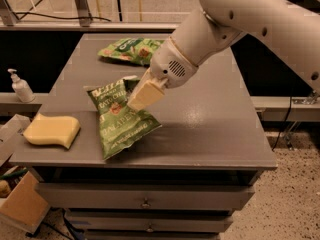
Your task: Move green jalapeno chip bag near sponge
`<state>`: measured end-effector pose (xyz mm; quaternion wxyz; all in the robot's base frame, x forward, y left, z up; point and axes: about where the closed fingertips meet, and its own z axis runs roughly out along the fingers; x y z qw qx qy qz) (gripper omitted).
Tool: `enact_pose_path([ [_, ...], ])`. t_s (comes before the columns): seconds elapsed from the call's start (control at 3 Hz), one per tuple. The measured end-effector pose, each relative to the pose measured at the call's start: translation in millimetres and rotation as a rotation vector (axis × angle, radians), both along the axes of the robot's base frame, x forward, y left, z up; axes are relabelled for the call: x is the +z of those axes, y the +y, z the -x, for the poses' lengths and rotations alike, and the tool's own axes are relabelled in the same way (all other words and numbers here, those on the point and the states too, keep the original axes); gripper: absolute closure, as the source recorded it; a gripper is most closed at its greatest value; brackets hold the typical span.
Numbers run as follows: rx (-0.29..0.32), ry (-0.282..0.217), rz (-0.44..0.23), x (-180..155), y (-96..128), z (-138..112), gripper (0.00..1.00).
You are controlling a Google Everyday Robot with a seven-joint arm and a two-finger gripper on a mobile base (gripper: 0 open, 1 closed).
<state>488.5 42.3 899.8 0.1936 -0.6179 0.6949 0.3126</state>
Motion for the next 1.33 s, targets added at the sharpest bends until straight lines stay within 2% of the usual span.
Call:
enact_pose_path([
  [0.67,0.052,-0.044,-0.001,1.1,53.4,-12.5,1.00],
  [1.0,0.070,-0.056,-0.004,-1.1,70.2,-17.3,0.82],
  [1.33,0.077,-0.071,-0.011,-0.9,76.3,-20.4,0.58],
])
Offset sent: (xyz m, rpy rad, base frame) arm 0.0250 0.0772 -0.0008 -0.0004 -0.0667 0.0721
